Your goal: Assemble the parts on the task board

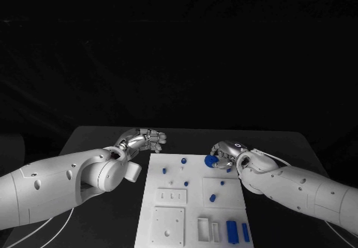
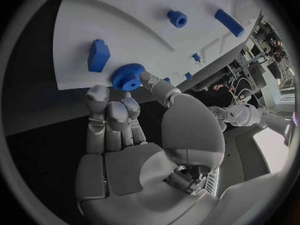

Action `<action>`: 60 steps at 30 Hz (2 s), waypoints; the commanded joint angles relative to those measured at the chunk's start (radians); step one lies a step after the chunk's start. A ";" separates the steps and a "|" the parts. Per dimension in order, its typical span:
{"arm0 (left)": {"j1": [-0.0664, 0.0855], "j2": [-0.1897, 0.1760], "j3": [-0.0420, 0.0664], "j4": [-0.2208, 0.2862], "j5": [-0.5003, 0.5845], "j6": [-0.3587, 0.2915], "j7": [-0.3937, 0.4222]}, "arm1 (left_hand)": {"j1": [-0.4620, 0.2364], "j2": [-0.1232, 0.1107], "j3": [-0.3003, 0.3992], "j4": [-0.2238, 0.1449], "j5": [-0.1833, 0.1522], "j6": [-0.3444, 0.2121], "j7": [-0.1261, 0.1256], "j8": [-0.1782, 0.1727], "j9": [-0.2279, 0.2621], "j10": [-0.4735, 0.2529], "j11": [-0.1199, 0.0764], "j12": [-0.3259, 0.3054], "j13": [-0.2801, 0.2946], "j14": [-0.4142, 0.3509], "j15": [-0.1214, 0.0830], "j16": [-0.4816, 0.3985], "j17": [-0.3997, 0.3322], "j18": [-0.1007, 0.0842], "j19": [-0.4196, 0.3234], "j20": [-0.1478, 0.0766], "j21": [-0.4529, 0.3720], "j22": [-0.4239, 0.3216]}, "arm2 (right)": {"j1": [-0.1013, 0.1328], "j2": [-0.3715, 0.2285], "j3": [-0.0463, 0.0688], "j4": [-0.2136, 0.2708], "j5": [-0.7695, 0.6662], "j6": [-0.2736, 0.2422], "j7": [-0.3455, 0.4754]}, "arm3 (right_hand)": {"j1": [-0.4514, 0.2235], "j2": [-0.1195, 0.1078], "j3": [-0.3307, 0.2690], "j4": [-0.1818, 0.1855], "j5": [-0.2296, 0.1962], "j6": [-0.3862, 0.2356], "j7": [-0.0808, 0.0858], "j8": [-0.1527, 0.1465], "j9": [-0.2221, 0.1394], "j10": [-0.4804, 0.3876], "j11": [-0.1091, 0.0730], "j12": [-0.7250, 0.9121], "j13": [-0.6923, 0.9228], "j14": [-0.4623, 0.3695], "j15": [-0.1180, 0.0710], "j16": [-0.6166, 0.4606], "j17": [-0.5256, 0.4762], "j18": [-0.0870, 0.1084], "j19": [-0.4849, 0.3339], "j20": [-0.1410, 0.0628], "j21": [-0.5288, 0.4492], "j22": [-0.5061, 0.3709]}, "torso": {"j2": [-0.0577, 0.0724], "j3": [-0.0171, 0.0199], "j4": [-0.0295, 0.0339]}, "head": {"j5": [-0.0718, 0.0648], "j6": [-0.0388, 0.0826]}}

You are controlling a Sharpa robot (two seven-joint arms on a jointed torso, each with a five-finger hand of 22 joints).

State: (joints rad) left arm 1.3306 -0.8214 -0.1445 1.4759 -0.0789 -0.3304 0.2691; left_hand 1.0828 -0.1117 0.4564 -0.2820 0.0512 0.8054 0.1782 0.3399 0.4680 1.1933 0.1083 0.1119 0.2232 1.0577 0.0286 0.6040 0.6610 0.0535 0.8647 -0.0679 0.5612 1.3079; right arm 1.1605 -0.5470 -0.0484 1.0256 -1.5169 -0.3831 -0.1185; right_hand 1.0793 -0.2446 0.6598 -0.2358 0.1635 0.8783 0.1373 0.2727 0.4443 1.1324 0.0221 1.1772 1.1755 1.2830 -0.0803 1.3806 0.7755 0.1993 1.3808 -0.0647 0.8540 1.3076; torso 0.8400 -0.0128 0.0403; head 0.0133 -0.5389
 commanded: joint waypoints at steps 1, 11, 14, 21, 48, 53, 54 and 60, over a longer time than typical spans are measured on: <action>0.001 0.001 0.001 0.004 -0.006 0.015 0.009 | -0.008 -0.004 0.005 0.002 0.002 -0.002 0.003 -0.006 0.002 -0.002 0.004 -0.005 0.001 -0.007 0.002 0.005 0.002 0.010 -0.006 -0.001 0.007 0.017 | 0.000 0.006 0.000 -0.014 0.000 0.019 0.004 | -0.004 0.005 0.000 0.008 0.000 0.002 0.006 -0.005 -0.001 -0.015 0.008 0.003 -0.001 -0.006 -0.001 0.002 0.002 0.063 -0.003 -0.006 0.004 0.024 | 0.001 -0.0003 0.0018 | 0.001 -0.001; 0.001 -0.002 0.001 0.008 -0.008 0.014 0.007 | -0.008 -0.004 0.005 0.002 0.002 -0.002 0.003 -0.006 0.002 -0.001 0.004 -0.006 0.002 -0.007 0.002 0.005 0.002 0.010 -0.006 -0.001 0.007 0.017 | -0.001 0.018 0.000 -0.037 0.000 0.037 0.003 | -0.007 0.007 0.001 0.012 -0.002 0.002 0.006 -0.005 -0.001 -0.016 0.008 0.004 -0.003 -0.007 -0.001 0.001 0.005 0.063 -0.006 -0.007 0.008 0.023 | 0.000 0.0002 -0.0005 | 0.002 -0.006; 0.001 -0.003 0.001 0.011 -0.009 0.014 0.007 | -0.008 -0.004 0.005 0.002 0.002 -0.002 0.003 -0.006 0.002 -0.001 0.004 -0.006 0.002 -0.007 0.002 0.005 0.002 0.010 -0.006 -0.001 0.007 0.017 | -0.001 0.023 0.000 -0.041 0.000 0.044 0.001 | -0.008 0.009 0.001 0.014 -0.003 0.005 0.006 -0.004 -0.001 -0.017 0.007 0.004 -0.004 -0.007 -0.001 0.000 0.006 0.062 -0.007 -0.007 0.010 0.023 | 0.000 0.0001 0.0004 | 0.001 -0.007; 0.001 -0.006 0.001 0.016 -0.009 0.015 0.006 | -0.008 -0.005 0.006 0.002 0.002 -0.003 0.003 -0.007 0.002 -0.001 0.004 -0.006 0.003 -0.007 0.002 0.005 0.002 0.010 -0.007 -0.001 0.007 0.017 | -0.001 0.033 -0.002 -0.058 -0.001 0.053 0.002 | -0.010 0.011 0.002 0.016 -0.006 0.006 0.005 -0.003 -0.001 -0.018 0.007 0.005 -0.005 -0.007 -0.002 -0.001 0.008 0.063 -0.008 -0.008 0.012 0.023 | 0.000 0.0007 0.0008 | 0.001 -0.010; 0.002 -0.007 0.001 0.021 -0.013 0.015 0.002 | -0.007 -0.005 0.007 0.002 0.002 -0.002 0.003 -0.007 0.003 -0.001 0.004 -0.008 0.005 -0.008 0.002 0.005 0.002 0.010 -0.007 0.000 0.008 0.017 | -0.011 0.039 -0.015 -0.070 -0.132 0.153 -0.052 | -0.021 0.056 0.071 0.050 -0.019 0.121 -0.034 0.056 0.030 -0.016 -0.031 0.012 -0.026 -0.002 -0.037 -0.020 0.035 0.063 -0.026 -0.003 0.042 0.020 | -0.002 0.0012 -0.0010 | 0.003 -0.022; 0.002 -0.007 0.002 0.022 -0.013 0.015 0.004 | -0.009 -0.004 0.007 0.003 0.002 -0.002 0.003 -0.007 0.003 0.000 0.004 -0.009 0.005 -0.008 0.003 0.005 0.002 0.010 -0.007 0.000 0.008 0.017 | -0.011 0.038 -0.015 -0.063 -0.134 0.156 -0.052 | -0.042 0.068 0.093 0.064 0.034 0.125 -0.037 0.055 0.033 -0.017 -0.033 0.008 -0.034 0.000 -0.039 -0.029 0.039 0.063 -0.033 0.001 0.047 0.020 | -0.002 0.0003 -0.0017 | 0.003 -0.023; 0.002 -0.007 0.002 0.021 -0.013 0.015 0.004 | -0.009 -0.004 0.007 0.003 0.002 -0.002 0.003 -0.007 0.003 -0.001 0.004 -0.009 0.005 -0.008 0.003 0.005 0.002 0.010 -0.007 0.000 0.008 0.017 | -0.011 0.037 -0.015 -0.062 -0.134 0.154 -0.052 | -0.044 0.069 0.093 0.064 0.036 0.125 -0.037 0.055 0.034 -0.017 -0.034 0.008 -0.035 0.000 -0.039 -0.029 0.039 0.063 -0.033 0.001 0.047 0.020 | -0.002 0.0006 -0.0016 | 0.002 -0.022; 0.002 -0.007 0.002 0.022 -0.013 0.015 0.004 | -0.010 -0.003 0.007 0.004 0.002 -0.002 0.003 -0.007 0.003 -0.001 0.004 -0.009 0.006 -0.008 0.003 0.005 0.002 0.010 -0.007 0.000 0.009 0.017 | -0.011 0.034 -0.015 -0.052 -0.135 0.121 -0.050 | -0.054 0.078 0.096 0.065 0.045 0.129 -0.038 0.057 0.036 -0.016 -0.035 0.009 -0.037 0.002 -0.040 -0.031 0.043 0.063 -0.033 0.001 0.051 0.020 | -0.002 0.0017 -0.0008 | 0.000 -0.021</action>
State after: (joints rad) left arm 1.3314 -0.8293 -0.1433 1.4943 -0.0873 -0.3291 0.2667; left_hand 1.0828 -0.1118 0.4592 -0.2791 0.0512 0.8054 0.1782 0.3361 0.4703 1.1933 0.1084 0.1081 0.2277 1.0577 0.0286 0.6040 0.6613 0.0533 0.8649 -0.0674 0.5651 1.3073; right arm 1.1661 -0.5086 -0.0534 0.9754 -1.6322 -0.3335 -0.1397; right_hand 1.0330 -0.1697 0.7493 -0.1713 0.2055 0.9030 0.1120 0.3220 0.4783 1.1151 -0.0075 1.1856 1.1404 1.2864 -0.1134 1.3543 0.8172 0.1932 1.3515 -0.0644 0.9000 1.3073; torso 0.8376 -0.0117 0.0392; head 0.0145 -0.5613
